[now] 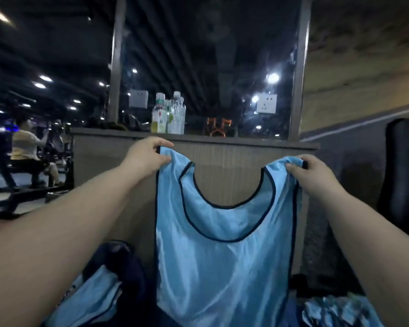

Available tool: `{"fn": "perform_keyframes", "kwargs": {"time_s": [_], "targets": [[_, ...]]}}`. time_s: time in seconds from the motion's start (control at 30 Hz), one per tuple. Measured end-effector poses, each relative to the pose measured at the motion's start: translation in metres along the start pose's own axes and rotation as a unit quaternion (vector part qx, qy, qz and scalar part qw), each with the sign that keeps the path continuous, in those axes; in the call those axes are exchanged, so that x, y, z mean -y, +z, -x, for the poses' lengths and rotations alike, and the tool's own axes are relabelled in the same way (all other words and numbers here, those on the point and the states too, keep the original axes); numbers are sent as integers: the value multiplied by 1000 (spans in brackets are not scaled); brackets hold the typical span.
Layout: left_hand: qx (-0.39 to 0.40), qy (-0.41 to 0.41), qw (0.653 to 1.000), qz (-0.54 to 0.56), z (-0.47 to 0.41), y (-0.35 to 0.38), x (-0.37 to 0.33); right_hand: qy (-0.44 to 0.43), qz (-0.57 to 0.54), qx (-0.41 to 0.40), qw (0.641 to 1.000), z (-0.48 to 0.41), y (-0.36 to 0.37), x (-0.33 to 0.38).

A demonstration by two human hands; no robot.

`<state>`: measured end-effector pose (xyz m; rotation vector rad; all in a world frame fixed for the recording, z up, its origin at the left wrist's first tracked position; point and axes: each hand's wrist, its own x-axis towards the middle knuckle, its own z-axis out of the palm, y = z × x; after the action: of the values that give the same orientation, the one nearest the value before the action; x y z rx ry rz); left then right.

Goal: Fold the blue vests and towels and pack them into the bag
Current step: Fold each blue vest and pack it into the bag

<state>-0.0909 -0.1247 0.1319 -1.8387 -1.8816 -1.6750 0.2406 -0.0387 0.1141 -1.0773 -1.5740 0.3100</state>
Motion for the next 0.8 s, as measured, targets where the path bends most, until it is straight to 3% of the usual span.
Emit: {"fn": "perform_keyframes", "kwargs": {"time_s": [0.23,0.33,0.5,0.63,0.8], "targets": [[-67,15,997,-29,-16,-62,-43,-11,-64,-15,998,-10,-50,67],[-37,-28,999,9,-15,-78,-46,11,-100,6,995,-7,-64,79],[77,-106,983,132,-10,-92,-51,74,-107,53,990,-10,-79,83],[91,-124,972,176,-7,-92,-56,86,-113,51,988,-18,-86,78],[44,-128,972,193,-11,-91,-54,98,-103,59,988,-20,-86,76]]}}
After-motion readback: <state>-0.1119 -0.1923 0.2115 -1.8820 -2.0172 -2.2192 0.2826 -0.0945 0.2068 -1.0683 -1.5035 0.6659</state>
